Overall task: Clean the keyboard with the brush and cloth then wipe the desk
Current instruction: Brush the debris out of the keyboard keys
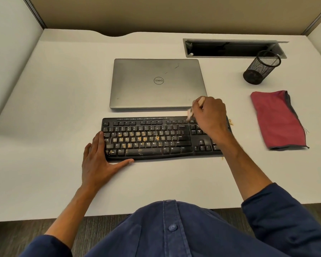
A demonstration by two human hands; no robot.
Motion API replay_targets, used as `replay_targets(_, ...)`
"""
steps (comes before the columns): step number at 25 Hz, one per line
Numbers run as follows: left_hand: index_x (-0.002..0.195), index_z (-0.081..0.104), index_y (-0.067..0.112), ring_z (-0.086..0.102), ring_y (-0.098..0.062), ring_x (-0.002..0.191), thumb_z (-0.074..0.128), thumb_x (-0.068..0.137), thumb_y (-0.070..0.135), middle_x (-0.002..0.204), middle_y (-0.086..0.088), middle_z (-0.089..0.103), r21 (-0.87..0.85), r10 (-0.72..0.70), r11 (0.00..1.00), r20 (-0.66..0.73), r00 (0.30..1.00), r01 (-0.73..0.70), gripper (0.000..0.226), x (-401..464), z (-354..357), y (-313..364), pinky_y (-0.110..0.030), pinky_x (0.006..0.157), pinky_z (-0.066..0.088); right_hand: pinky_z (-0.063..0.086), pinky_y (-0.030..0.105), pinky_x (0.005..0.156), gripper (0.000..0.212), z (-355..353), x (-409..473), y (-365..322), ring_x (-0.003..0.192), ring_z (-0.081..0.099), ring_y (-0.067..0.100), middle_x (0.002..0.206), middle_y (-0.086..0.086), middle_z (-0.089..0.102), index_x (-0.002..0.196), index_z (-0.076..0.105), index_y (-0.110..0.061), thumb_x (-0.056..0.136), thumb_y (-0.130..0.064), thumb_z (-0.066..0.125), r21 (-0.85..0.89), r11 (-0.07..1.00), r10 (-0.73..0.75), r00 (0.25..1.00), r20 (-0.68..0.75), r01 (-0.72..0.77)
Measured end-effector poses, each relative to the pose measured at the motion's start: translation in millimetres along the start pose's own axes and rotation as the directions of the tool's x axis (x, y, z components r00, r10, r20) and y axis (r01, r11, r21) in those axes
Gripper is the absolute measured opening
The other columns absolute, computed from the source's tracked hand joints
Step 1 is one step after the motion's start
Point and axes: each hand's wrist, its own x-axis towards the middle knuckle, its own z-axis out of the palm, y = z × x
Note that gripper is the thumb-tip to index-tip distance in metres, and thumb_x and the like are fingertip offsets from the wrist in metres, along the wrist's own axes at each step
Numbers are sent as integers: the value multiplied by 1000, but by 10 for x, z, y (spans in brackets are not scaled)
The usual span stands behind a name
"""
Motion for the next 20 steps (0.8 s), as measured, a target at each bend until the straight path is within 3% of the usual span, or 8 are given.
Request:
replay_targets(2, 156, 20, 16, 31, -27, 142, 55, 58, 91, 161, -4, 29, 1, -11, 1000, -1, 1000, 11, 128, -2, 5, -2, -48, 119, 26, 52, 31, 63, 29, -22, 30, -16, 64, 65, 14, 74, 0, 71, 96, 75, -9, 100, -26, 52, 97, 995, 28, 999, -20, -26)
replay_targets(5, 156, 20, 16, 31, -27, 142, 55, 58, 91, 161, -4, 29, -2, -5, 1000, -1, 1000, 5, 128, -3, 0, -6, -46, 120, 25, 58, 25, 64, 22, 41, 18, -30, 63, 70, 10, 71, -3, 71, 98, 75, -8, 97, -22, 58, 248, 966, 37, 989, 146, -73)
replay_targets(7, 156, 20, 16, 32, -27, 142, 55, 59, 91, 161, -4, 29, -3, 0, 1000, 1, 1000, 0, 128, 1, -1, -10, -47, 120, 25, 60, 30, 69, 22, 95, 35, 4, 63, 71, 11, 70, 0, 72, 94, 75, -7, 97, -21, 58, 232, 968, 54, 985, 167, -92)
replay_targets(10, 156, 20, 17, 32, -26, 142, 56, 59, 91, 161, -3, 29, -4, -2, 1000, -1, 1000, 2, 128, 2, 2, -10, -47, 120, 26, 59, 42, 71, 29, 112, 79, -26, 64, 70, 18, 68, 5, 72, 87, 73, -4, 98, -23, 55, 171, 984, 48, 997, 66, -58)
replay_targets(15, 156, 20, 17, 32, -26, 141, 56, 58, 91, 160, -3, 30, -10, -2, 1000, -1, 1000, 2, 128, 3, -8, -9, -48, 118, 28, 58, 40, 69, 27, 197, 117, -215, 65, 70, 19, 70, 4, 72, 89, 74, -6, 98, -22, 54, 148, 988, -48, 993, 108, 32)
replay_targets(18, 156, 19, 16, 30, -25, 141, 55, 57, 92, 161, -3, 29, -7, -10, 1000, 2, 1000, 10, 130, 2, -5, 3, -47, 119, 27, 57, 40, 70, 32, 162, 205, -153, 67, 69, 22, 71, 6, 72, 89, 73, -7, 100, -26, 50, 37, 999, -13, 999, 43, 11)
replay_targets(20, 156, 19, 16, 30, -26, 141, 55, 57, 93, 161, -3, 29, -5, -17, 1000, -2, 1000, 17, 130, -2, 0, 1, -47, 119, 26, 56, 34, 67, 29, 140, 193, -183, 67, 69, 20, 72, 4, 73, 93, 74, -10, 101, -27, 51, 82, 996, -35, 999, 16, 34)
